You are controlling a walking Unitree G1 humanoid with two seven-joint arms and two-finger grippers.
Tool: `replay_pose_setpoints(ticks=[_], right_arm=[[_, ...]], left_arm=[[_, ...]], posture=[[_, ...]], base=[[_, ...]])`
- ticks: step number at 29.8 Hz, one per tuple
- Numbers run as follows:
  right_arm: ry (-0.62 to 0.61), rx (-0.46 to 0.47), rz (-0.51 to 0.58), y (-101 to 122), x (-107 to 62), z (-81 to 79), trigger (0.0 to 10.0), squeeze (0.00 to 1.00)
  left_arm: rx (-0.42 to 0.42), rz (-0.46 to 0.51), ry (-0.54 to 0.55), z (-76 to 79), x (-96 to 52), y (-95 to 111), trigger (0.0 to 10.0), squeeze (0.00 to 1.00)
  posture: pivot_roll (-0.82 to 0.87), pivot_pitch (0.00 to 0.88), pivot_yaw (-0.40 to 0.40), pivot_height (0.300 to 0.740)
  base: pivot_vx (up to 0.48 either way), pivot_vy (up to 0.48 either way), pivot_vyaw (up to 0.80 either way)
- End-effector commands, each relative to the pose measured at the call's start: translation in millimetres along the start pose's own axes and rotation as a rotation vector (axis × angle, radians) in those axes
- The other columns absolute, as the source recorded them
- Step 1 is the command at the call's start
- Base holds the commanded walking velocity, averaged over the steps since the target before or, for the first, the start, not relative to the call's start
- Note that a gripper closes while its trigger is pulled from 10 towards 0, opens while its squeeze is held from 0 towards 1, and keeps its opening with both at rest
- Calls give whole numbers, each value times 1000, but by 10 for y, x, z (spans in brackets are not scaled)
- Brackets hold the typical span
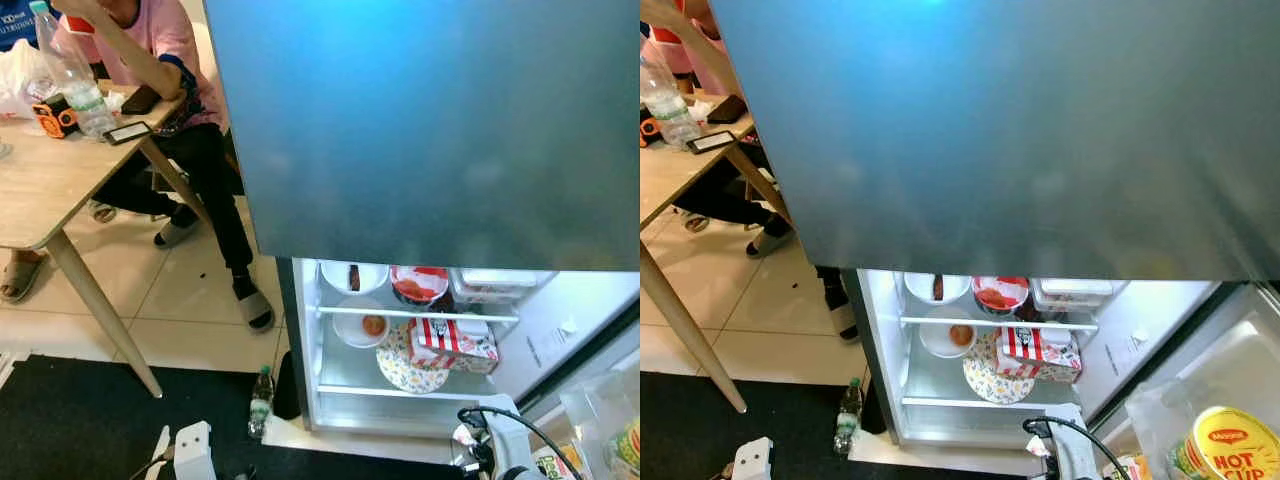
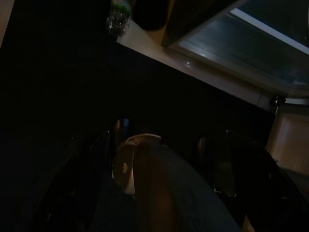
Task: Restocking fridge
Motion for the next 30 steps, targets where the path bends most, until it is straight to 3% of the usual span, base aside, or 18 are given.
replay_pose_setpoints(ticks=[1,14,20,23,30], right_arm=[[-2,-2,-15,-46,-5,-8,10000,0],[-10,-8,-22,-76,-19,24,10000,0],[-11,-10,-29,-105,-27,32,10000,0],[-11,-10,-31,-112,-29,32,10000,0],[-9,-6,-28,-110,-25,17,10000,0]], left_arm=[[-1,-20,5,-16,-14,-71,10000,0],[-8,-16,16,-17,-12,-70,10000,0],[2,-23,8,-24,-17,-77,10000,0],[26,-43,-12,-14,-19,-97,10000,0],[-7,-25,-7,-6,-15,-87,10000,0]], posture=[[-49,0,10,740],[-49,0,10,740],[-52,0,11,740],[-53,0,11,740],[-51,0,11,740]], base=[[315,0,0],[315,0,0],[0,0,0],[0,-472,0],[0,-199,0]])
Point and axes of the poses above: a point about 5 cm out from each wrist's last joint towards the gripper, its own x axis pointing out of the wrist towards the gripper, its own y axis along the axis of the wrist's last joint, z = x × y, the point moved 1 cm from there along x, pointing out of the wrist towards the gripper, and after that the axes turned 6 degrees about -x, right-handed, at the moved point
